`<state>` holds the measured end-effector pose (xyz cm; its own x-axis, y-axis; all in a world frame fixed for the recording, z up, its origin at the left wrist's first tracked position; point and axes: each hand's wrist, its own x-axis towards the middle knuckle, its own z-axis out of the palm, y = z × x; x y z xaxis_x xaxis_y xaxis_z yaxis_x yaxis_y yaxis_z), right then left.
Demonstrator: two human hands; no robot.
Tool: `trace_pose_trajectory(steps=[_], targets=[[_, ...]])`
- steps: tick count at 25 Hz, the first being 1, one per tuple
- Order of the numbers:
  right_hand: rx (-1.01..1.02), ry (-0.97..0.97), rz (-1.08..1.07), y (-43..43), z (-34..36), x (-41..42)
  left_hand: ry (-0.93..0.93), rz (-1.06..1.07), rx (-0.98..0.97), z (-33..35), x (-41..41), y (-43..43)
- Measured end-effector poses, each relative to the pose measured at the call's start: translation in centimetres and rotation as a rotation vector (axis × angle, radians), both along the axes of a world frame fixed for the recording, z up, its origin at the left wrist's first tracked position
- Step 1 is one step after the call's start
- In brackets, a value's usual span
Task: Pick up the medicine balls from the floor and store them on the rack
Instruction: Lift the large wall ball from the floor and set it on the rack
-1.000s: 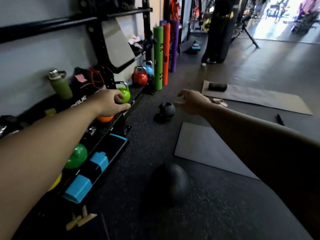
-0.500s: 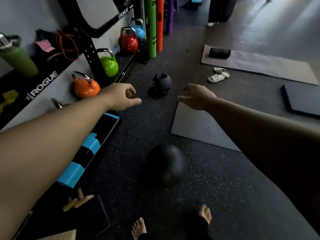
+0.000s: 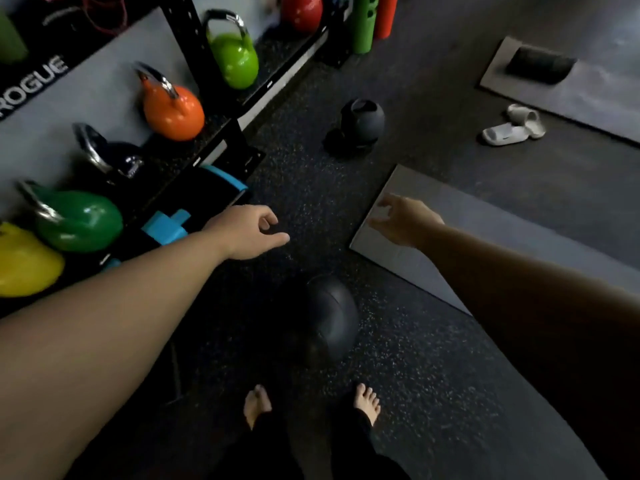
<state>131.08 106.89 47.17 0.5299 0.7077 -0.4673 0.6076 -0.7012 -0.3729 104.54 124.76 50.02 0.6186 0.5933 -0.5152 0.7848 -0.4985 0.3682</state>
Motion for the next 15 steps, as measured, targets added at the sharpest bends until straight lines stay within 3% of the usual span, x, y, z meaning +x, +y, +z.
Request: trace_pose_trajectory(steps=[6,10,15], targets=[[-0.143,0.03,0.104,4.9,-15.7,0.5,0.117,0.061,-0.063,-14.9,1.2,2.5],[-0.221,0.12,0.149,6.3,-29.9,-0.1,0.14,0.209,-0.179,-29.8,-0.1,3.4],[-0.287,0.207,-0.006,3.1,-45.7,-2.3,0.13,0.412,-0.305,-47.1,-2.9,0.7]])
